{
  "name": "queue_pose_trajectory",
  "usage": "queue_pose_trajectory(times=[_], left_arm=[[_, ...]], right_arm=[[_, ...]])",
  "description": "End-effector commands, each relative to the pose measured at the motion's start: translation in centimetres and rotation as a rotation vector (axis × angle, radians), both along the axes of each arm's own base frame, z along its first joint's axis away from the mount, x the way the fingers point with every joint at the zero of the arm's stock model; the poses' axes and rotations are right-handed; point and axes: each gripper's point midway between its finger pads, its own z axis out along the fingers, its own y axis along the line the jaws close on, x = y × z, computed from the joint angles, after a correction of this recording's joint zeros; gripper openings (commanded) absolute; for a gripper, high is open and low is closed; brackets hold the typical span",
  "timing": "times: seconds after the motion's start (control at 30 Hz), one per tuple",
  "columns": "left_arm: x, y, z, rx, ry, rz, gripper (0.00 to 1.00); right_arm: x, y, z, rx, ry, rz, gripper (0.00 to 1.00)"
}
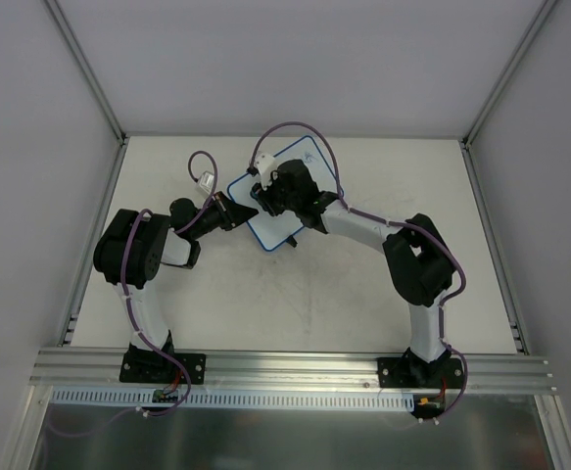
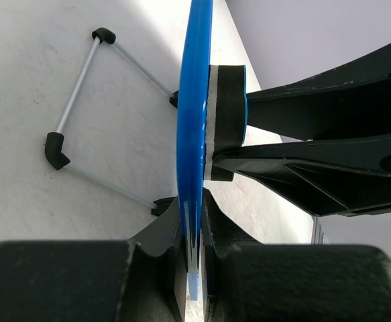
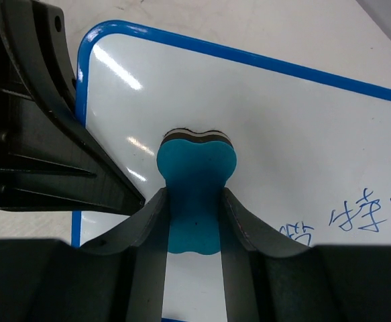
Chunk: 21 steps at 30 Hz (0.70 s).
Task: Erase the whiteboard
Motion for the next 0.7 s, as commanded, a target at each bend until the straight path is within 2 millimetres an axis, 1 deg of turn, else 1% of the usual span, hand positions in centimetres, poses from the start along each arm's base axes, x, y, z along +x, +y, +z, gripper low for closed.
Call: queue_pose_trajectory(times=[0.0,0.07,0.1,0.13,0.23,0.27,0.43,0.47,0.53,0.57,0.63,0.67], left_arm=[[0.0,0.3,4.9,-0.035,-0.293,-0.007,0.00],[0.0,0.4,4.9,-0.034,-0.291,-0.001,0.00],[0.0,0.5,5.0,-0.036,-0.291,0.000,0.00],[0.1,0.5,5.0,-0.036,-0.293,0.000,0.00],[0.2,0.6,5.0,-0.038,-0.290,0.006,0.00],[0.2,0.6,5.0,-0.038,-0.290,0.006,0.00],[0.2,0.9,5.1,-0.048,-0.290,0.015,0.00],[0.2,1.0,5.2,-0.049,-0.294,0.016,0.00],[0.3,1.0,5.2,-0.050,-0.291,0.021,0.00],[0.3,1.0,5.2,-0.052,-0.293,0.021,0.00],[0.4,1.0,5.2,-0.054,-0.290,0.022,0.00],[0.4,1.0,5.2,-0.055,-0.291,0.022,0.00]], right_arm=[[-0.1,-2.7,-4.1,-0.043,0.139,-0.118,0.00],[0.4,-3.3,-4.0,-0.016,0.142,-0.149,0.00],[0.4,-3.8,-4.4,-0.009,0.157,-0.171,0.00],[0.6,-4.0,-4.3,0.000,0.160,-0.188,0.00],[1.1,-5.6,-4.4,0.012,0.181,-0.261,0.00],[1.9,-6.9,-4.5,0.002,0.168,-0.324,0.00],[2.8,-9.9,-4.7,0.016,0.194,-0.450,0.00],[3.0,-10.8,-5.1,0.020,0.225,-0.490,0.00],[3.2,-11.5,-5.4,0.042,0.269,-0.512,0.00],[3.4,-12.2,-5.7,0.066,0.309,-0.545,0.00],[3.4,-12.4,-5.8,0.104,0.356,-0.562,0.00],[3.6,-13.0,-5.9,0.115,0.373,-0.582,0.00]])
